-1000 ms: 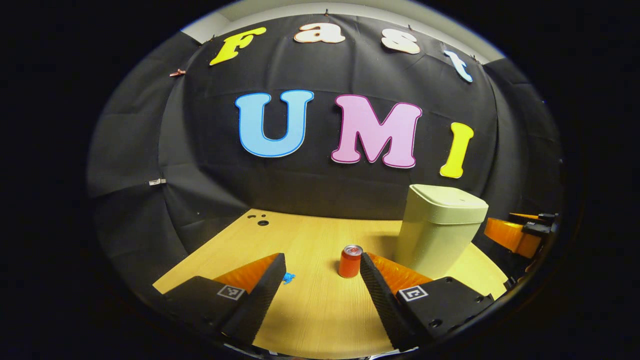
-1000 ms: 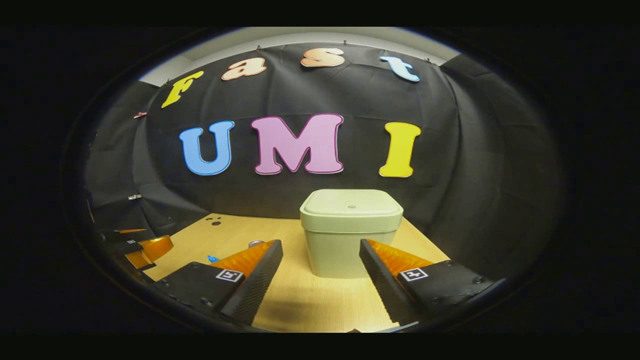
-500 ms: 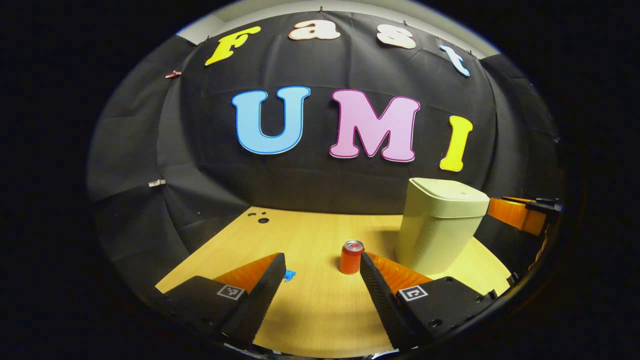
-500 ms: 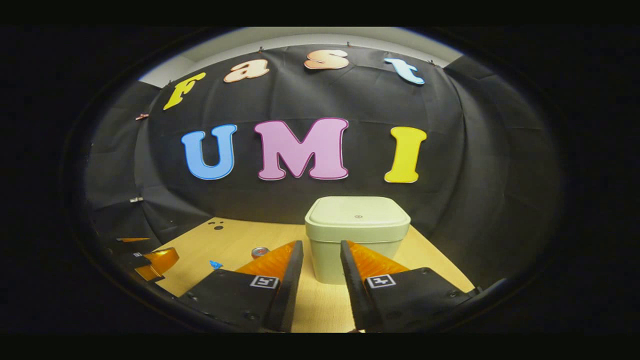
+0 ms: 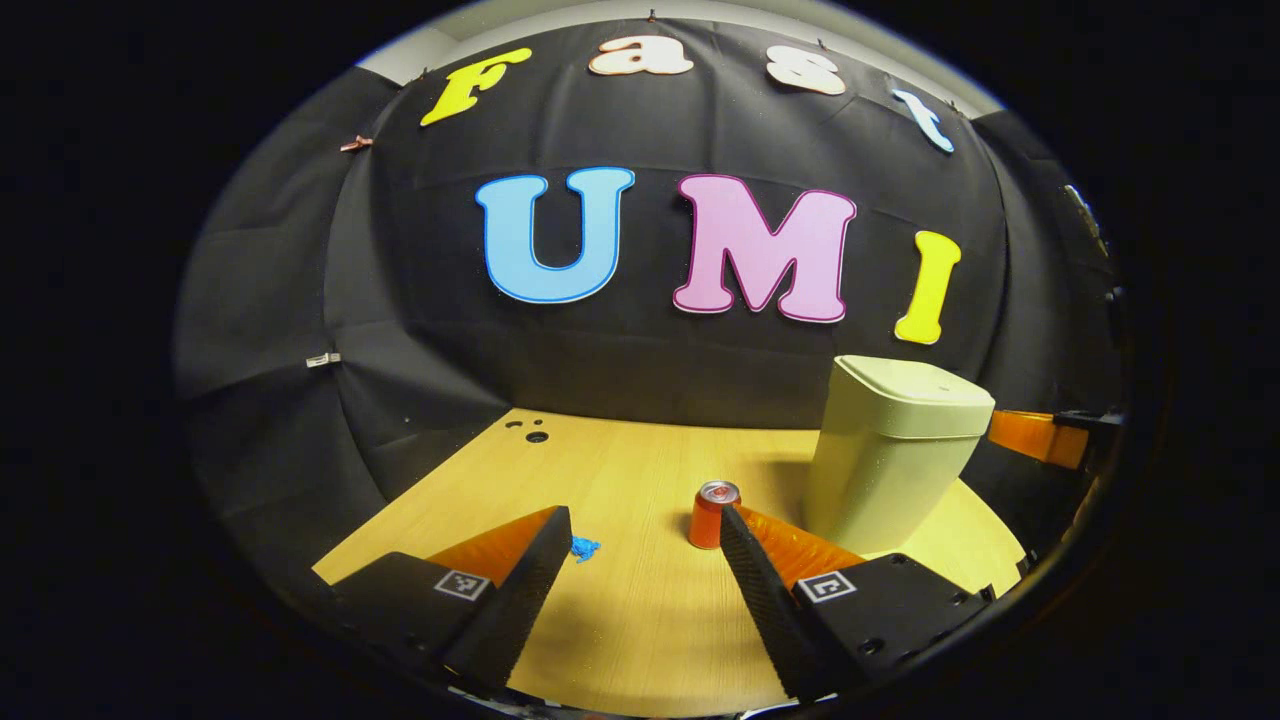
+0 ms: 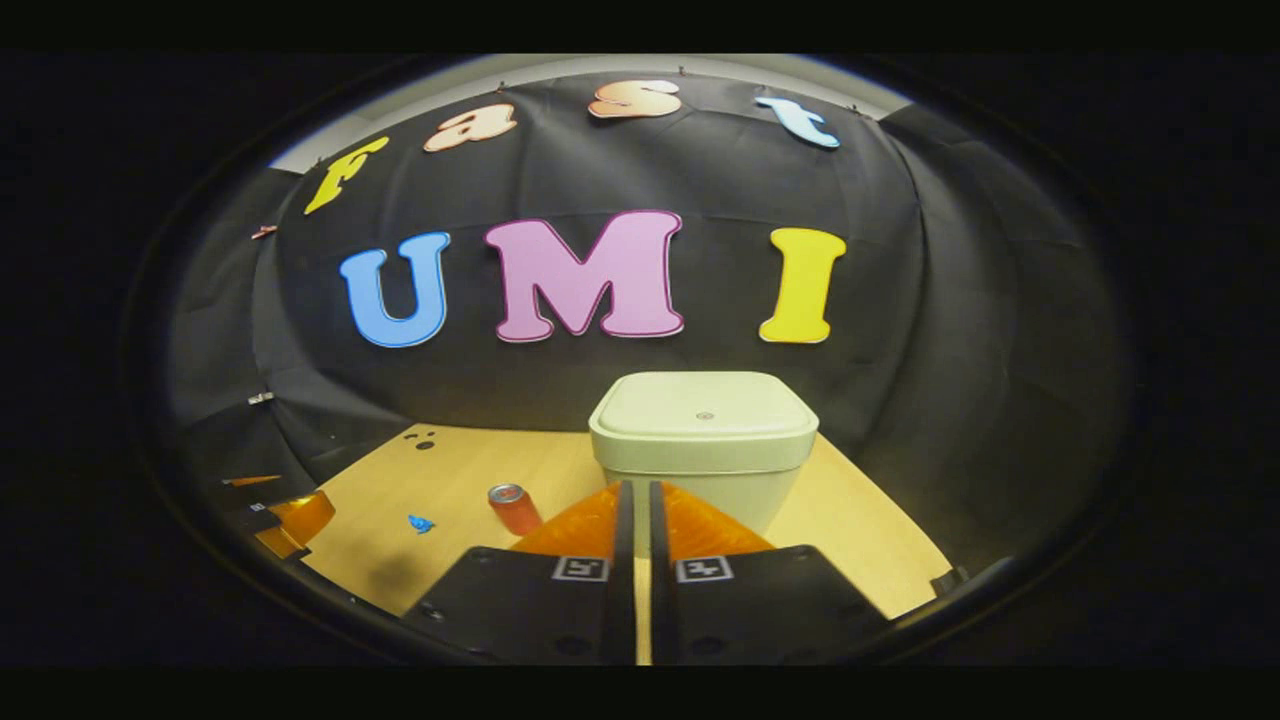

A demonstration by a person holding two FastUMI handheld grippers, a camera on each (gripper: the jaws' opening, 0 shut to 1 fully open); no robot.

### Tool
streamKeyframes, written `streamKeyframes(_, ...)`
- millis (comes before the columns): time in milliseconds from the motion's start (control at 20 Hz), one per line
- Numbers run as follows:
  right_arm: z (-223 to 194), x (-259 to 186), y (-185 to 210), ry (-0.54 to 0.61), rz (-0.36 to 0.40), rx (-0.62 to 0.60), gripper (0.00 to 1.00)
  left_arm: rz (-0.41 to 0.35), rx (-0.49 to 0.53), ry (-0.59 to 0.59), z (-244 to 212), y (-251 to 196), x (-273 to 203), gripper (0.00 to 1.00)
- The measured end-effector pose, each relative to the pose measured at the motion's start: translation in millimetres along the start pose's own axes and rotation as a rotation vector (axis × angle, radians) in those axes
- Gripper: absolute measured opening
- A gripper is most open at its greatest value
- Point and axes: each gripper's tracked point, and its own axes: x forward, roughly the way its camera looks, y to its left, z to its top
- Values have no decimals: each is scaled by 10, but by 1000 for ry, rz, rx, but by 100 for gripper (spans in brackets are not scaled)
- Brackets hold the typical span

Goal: Press the lid of the desktop garbage bin to open it, pick up the crumpled paper on the desktop and throw it into the bin, then pick up the pop can on the desktop and drop it into the bin, and finally close the garbage bin lid.

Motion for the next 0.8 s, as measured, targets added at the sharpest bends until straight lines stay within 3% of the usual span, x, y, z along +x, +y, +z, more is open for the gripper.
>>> streamKeyframes(50,-3,11,-7,-5,2,-16,6,4,-1,3,1,7,5,95)
streamKeyframes(100,47,10,19,-15,16,-24,12,9,-2,4,-4,5,18,96)
streamKeyframes(200,72,42,49,-29,44,-26,1,14,-3,7,-13,4,36,96)
streamKeyframes(250,87,84,83,-31,64,-17,6,15,-3,10,-16,5,40,96)
streamKeyframes(350,89,122,105,-19,84,-24,2,17,0,14,-28,-3,55,95)
streamKeyframes(450,121,160,107,-9,102,-30,5,22,4,18,-36,1,71,95)
streamKeyframes(800,372,482,-89,16,71,-16,2,49,2,46,-109,22,134,96)
